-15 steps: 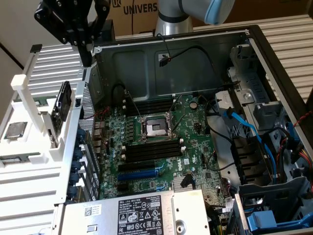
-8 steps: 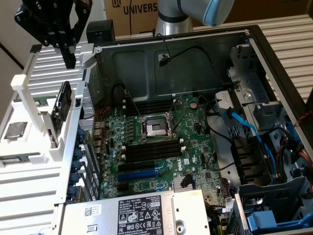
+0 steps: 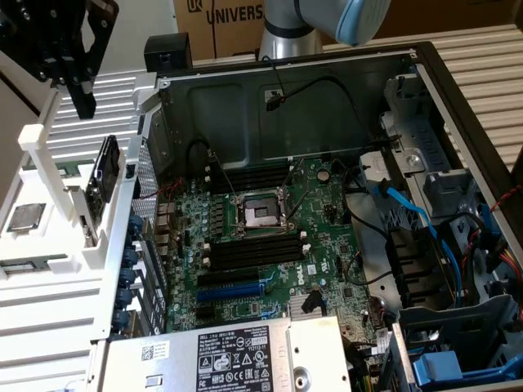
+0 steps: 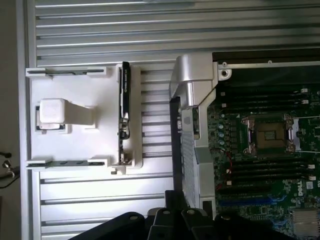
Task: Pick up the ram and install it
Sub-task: 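Reach for the ram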
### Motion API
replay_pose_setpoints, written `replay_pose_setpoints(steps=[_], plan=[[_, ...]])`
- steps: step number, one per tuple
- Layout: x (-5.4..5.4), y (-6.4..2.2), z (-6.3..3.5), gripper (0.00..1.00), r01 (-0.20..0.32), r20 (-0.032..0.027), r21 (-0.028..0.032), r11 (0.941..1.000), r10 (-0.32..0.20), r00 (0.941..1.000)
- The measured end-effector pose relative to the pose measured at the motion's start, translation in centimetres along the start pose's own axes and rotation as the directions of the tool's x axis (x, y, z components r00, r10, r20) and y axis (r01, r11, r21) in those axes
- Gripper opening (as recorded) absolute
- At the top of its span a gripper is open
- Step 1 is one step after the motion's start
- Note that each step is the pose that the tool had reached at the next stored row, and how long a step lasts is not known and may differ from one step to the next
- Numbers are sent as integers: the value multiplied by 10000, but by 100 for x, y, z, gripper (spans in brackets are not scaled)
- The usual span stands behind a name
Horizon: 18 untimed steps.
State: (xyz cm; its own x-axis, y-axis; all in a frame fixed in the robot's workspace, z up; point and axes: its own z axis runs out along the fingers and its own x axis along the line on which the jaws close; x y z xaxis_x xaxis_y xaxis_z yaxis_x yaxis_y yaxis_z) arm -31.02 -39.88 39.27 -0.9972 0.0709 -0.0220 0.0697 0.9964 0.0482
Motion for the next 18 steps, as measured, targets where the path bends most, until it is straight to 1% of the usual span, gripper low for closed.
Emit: replay_pose_setpoints(steps=[11,12,18], plan=[[503,-35,-11,10,0,6,-2,10000,0,10000],[596,-42,-13,10,-1,8,-1,10000,1,10000],[866,-61,-18,10,1,17,-2,10000,-1,10000]])
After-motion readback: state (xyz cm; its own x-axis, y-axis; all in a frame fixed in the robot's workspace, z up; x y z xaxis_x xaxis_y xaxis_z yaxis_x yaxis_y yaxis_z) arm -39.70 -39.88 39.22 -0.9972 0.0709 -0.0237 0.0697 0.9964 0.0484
